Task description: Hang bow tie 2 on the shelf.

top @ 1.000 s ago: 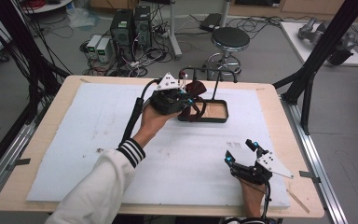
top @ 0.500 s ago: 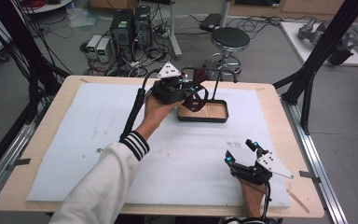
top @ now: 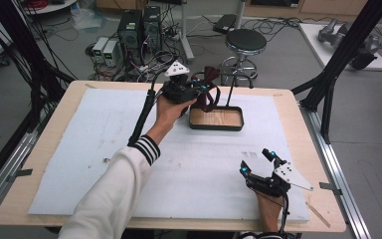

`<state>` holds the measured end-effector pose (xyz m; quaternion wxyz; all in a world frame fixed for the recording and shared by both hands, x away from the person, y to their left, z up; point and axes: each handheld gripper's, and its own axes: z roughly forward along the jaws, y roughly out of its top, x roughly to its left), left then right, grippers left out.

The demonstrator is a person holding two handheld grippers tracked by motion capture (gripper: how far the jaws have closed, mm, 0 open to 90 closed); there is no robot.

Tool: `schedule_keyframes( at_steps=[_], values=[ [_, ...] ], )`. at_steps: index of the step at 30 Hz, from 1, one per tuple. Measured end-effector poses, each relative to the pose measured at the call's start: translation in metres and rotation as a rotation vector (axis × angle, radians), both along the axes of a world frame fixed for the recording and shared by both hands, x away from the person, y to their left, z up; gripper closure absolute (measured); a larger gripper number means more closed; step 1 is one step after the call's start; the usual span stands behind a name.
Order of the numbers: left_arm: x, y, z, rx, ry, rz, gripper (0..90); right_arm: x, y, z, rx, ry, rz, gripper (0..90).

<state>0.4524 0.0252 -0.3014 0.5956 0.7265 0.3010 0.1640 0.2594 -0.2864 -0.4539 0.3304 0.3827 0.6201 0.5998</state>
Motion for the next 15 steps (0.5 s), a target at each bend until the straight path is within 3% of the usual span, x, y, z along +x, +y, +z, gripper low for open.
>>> schedule_keyframes(
  at_steps=[5, 8, 15],
  values=[
    [0.002, -0.006, 0.002, 0.016, -0.008, -0.018, 76.7, 0.0, 0.0, 0.0, 0.0, -0.001, 0.001, 9.4],
    [0.003, -0.012, 0.007, 0.012, -0.033, -0.018, 76.7, 0.0, 0.0, 0.0, -0.001, -0.002, 0.001, 9.4],
    [0.012, -0.007, 0.005, 0.012, -0.015, 0.004, 76.7, 0.0, 0.0, 0.0, 0.003, -0.001, -0.001, 9.4]
  ],
)
